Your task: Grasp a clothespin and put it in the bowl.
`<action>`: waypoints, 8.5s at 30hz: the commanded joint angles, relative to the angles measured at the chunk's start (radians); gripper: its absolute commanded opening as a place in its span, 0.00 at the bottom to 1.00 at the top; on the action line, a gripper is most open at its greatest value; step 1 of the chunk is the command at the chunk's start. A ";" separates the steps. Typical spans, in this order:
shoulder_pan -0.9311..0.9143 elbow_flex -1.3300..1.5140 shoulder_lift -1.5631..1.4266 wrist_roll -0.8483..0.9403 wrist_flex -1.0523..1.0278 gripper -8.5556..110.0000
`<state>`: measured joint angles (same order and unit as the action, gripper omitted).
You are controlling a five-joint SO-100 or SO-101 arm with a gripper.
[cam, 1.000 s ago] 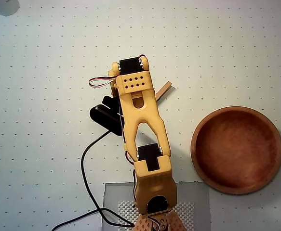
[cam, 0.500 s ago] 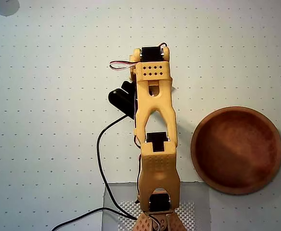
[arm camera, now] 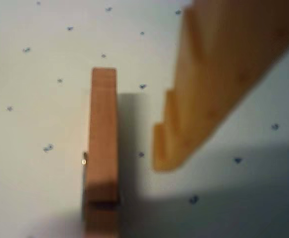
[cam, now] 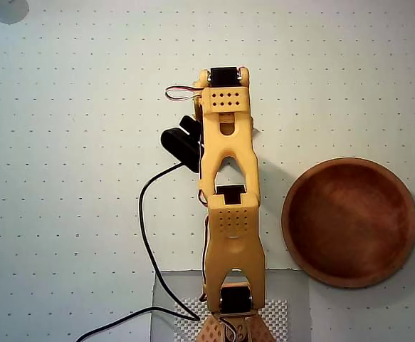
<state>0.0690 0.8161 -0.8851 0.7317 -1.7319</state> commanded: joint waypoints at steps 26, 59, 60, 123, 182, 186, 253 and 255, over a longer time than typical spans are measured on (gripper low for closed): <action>-0.064 -0.253 0.170 0.006 0.000 0.32; -0.054 -0.253 0.265 0.008 -0.002 0.30; -0.054 -0.253 0.265 0.008 -0.002 0.29; -0.813 0.575 -1.055 0.483 -0.054 0.04; -0.816 0.373 -0.325 0.511 0.183 0.21; -0.813 0.373 -0.328 0.511 0.181 0.27; -0.132 1.549 -2.065 -0.703 0.851 0.06; -0.130 1.669 -2.131 -0.687 0.871 0.06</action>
<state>-0.0598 2.3409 -2.9130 0.0107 -0.9143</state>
